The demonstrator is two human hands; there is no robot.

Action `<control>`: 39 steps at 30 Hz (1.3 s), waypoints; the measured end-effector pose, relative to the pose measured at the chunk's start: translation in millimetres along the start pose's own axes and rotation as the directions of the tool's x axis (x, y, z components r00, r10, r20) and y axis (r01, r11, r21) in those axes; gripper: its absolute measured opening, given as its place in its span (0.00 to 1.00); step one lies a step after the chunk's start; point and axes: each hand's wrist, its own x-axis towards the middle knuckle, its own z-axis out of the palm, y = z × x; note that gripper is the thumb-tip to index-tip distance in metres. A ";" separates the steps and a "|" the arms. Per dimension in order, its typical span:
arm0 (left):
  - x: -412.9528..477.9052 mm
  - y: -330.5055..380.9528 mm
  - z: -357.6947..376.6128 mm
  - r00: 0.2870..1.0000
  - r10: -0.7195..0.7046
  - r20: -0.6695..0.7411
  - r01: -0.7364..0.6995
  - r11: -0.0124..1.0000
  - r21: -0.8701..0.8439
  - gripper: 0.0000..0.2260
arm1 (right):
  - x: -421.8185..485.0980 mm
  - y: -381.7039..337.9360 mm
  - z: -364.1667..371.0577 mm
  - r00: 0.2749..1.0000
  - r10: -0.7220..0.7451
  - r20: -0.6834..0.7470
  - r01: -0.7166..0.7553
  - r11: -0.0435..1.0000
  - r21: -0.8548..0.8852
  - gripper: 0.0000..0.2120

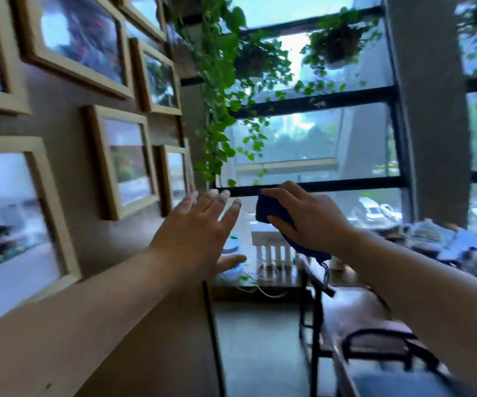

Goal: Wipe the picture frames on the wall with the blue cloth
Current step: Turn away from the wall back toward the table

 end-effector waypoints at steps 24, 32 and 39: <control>59.1 493.1 -57.9 0.779 0.582 -0.235 -0.619 0.652 -0.437 0.39 | -544.8 86.0 -202.8 0.714 0.686 0.142 -0.611 0.709 -0.352 0.21; 18.6 626.8 -82.1 0.658 0.702 -0.273 -0.712 0.461 -0.530 0.41 | -692.2 25.0 -249.5 0.489 0.866 0.109 -0.779 0.489 -0.392 0.20; -23.3 702.5 -97.4 0.598 0.737 -0.316 -0.738 0.352 -0.576 0.39 | -787.9 -17.9 -287.2 0.290 0.950 0.114 -0.813 0.307 -0.495 0.19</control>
